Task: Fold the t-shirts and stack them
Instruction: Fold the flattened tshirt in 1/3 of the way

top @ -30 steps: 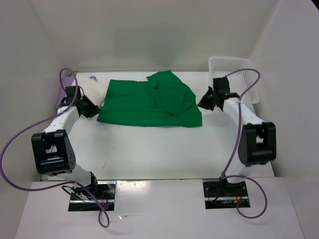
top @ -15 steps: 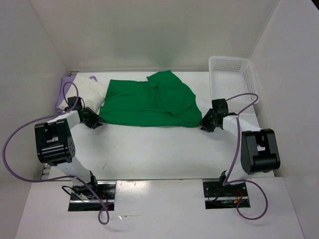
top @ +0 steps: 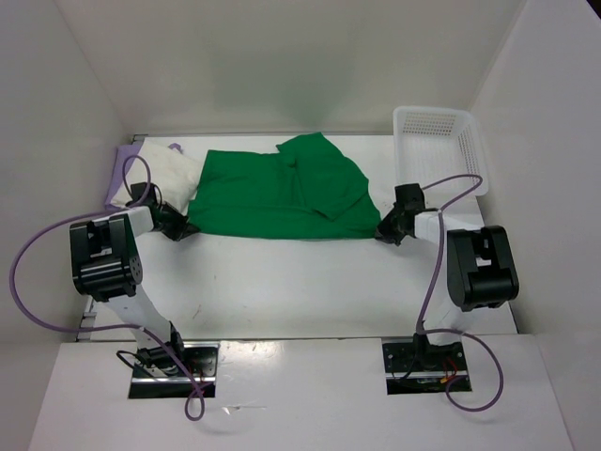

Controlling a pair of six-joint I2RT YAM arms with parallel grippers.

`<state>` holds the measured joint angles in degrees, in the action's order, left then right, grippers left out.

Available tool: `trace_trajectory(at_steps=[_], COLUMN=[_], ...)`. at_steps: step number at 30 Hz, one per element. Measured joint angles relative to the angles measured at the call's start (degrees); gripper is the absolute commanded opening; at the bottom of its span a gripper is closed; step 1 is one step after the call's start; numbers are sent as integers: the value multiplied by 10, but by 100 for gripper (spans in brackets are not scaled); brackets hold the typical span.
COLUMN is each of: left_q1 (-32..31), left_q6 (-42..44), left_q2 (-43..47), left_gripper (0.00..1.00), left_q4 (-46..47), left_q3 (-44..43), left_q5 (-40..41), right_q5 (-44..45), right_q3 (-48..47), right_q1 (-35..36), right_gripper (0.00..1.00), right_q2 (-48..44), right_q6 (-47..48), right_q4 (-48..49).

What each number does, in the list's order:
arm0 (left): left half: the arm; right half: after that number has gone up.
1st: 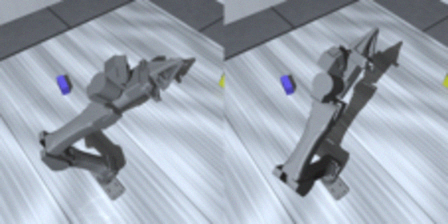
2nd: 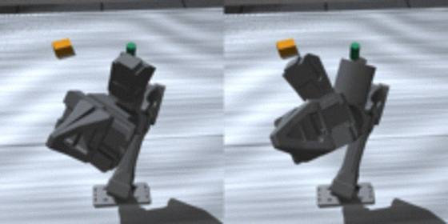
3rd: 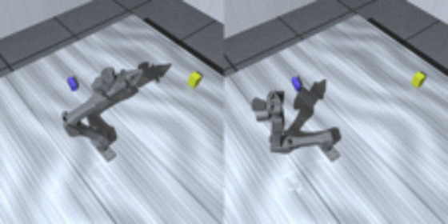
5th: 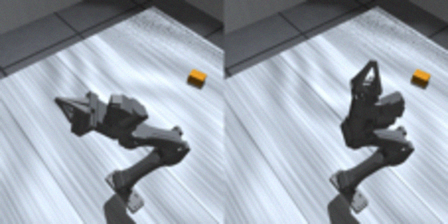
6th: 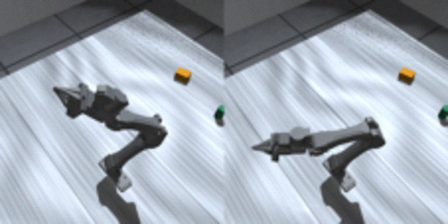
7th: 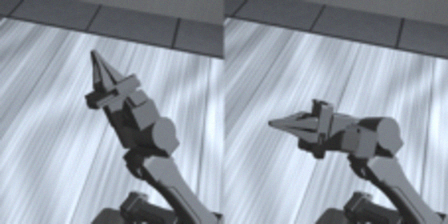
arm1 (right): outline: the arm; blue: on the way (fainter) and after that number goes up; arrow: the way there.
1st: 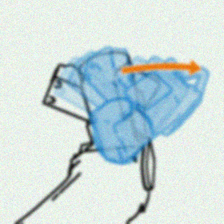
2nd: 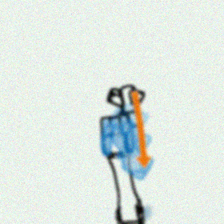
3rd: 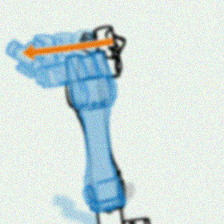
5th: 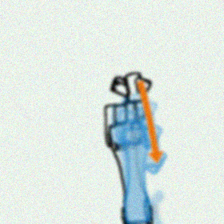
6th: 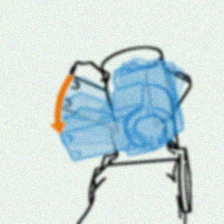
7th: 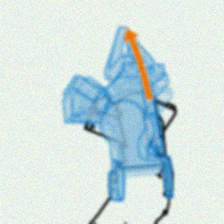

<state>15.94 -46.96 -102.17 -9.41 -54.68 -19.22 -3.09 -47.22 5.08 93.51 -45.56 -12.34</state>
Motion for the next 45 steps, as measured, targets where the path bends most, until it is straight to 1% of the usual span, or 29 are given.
trace_trajectory(at_steps=[1, 7, 10, 12, 15, 21, 24, 27, 29, 30, 31, 32, 33, 34, 36, 37, 38, 40, 41, 42, 43, 44, 45], left_q1=[0, -3, -4, -4, -6, -6, 3, 20, 33, 40, 47, 53, 59, 62, 66, 67, 67, 66, 66, 66, 63, 59, 50], left_q6=[0, 2, 5, 7, 19, 51, 65, 70, 75, 76, 77, 78, 76, 77, 76, 77, 77, 78, 78, 78, 78, 79, 80], left_q2=[0, 0, 3, 12, 43, 150, 195, 243, 273, 285, 294, 301, 307, 311, 316, 318, 319, 320, 320, 322, 325, 327, 327], left_gripper=[0, 0, 0, 0, 0, 0, 0, 0, 2, 9, 19, 29, 36, 48, 58, 61, 68, 70, 70, 68, 66, 65, 65], left_q4=[0, -1, -12, -26, -46, -106, -155, -212, -247, -261, -273, -287, -299, -309, -323, -329, -339, -354, -357, -357, -355, -350, -338], left_q3=[0, -1, -2, -2, 9, 69, 94, 110, 111, 111, 111, 111, 111, 111, 111, 110, 107, 92, 82, 73, 64, 56, 49], left_q5=[0, 4, 9, 9, 0, -15, -24, -38, -47, -49, -49, -49, -49, -48, -47, -45, -43, -37, -34, -31, -29, -26, -26], right_q5=[-1, 4, -15, -31, -48, -77, -88, -91, -87, -84, -80, -74, -66, -59, -49, -45, -42, -39, -38, -41, -48, -56, -69], right_q3=[-4, -12, -3, 19, 54, 89, 90, 90, 84, 77, 67, 51, 36, 21, 2, -4, -8, -10, -10, -10, -9, -5, 3], right_q1=[0, -3, -24, -52, -80, -89, -89, -80, -71, -69, -67, -66, -64, -62, -62, -61, -61, -60, -56, -51, -45, -39, -35], right_gripper=[1, 0, 0, 0, 0, 0, 0, 4, 8, 10, 21, 28, 34, 42, 46, 46, 46, 46, 36, 30, 22, 4, 0], right_q2=[5, 13, -6, -45, -130, -299, -336, -353, -365, -370, -374, -376, -378, -381, -388, -393, -397, -402, -402, -401, -400, -399, -395], right_q6=[-2, -7, -7, -10, -17, -31, -37, -44, -47, -47, -45, -44, -41, -37, -29, -25, -23, -19, -18, -14, -12, -11, -14], right_q4=[1, 7, 3, -8, -44, -135, -187, -240, -274, -290, -308, -329, -344, -356, -370, -375, -381, -386, -388, -387, -382, -369, -348])
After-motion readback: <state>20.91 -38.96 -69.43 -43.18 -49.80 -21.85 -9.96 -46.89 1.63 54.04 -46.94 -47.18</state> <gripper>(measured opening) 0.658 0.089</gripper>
